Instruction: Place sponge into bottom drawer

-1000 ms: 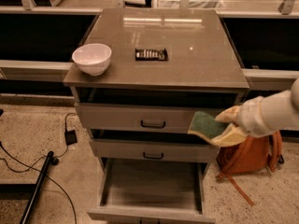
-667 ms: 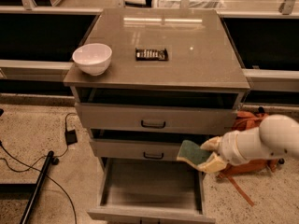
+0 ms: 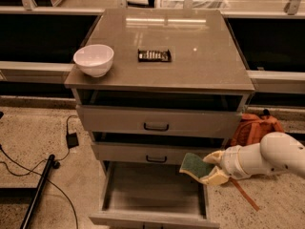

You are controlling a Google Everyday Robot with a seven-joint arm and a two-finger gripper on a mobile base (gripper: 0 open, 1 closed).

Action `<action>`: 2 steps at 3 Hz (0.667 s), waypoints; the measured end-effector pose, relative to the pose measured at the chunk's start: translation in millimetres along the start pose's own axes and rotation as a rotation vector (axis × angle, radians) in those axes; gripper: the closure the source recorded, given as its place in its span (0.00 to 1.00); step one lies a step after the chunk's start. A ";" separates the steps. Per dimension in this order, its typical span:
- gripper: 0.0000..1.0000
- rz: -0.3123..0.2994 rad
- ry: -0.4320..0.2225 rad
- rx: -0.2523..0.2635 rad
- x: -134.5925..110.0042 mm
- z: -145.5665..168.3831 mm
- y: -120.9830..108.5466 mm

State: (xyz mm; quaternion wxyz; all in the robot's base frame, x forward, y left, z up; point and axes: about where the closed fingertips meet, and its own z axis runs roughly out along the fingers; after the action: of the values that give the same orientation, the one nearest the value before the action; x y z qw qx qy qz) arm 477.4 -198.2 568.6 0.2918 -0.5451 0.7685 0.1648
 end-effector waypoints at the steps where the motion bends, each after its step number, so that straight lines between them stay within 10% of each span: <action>1: 1.00 0.000 0.000 0.000 0.0 0.1 0.0; 2: 1.00 0.034 -0.001 -0.022 47.2 78.7 -5.7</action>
Offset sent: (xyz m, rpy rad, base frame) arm 0.0468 0.0230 -0.2689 0.0685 0.1010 -0.0376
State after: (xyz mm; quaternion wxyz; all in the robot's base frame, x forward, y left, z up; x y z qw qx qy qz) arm 492.8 -190.3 478.3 0.2833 -0.5353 0.7755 0.1785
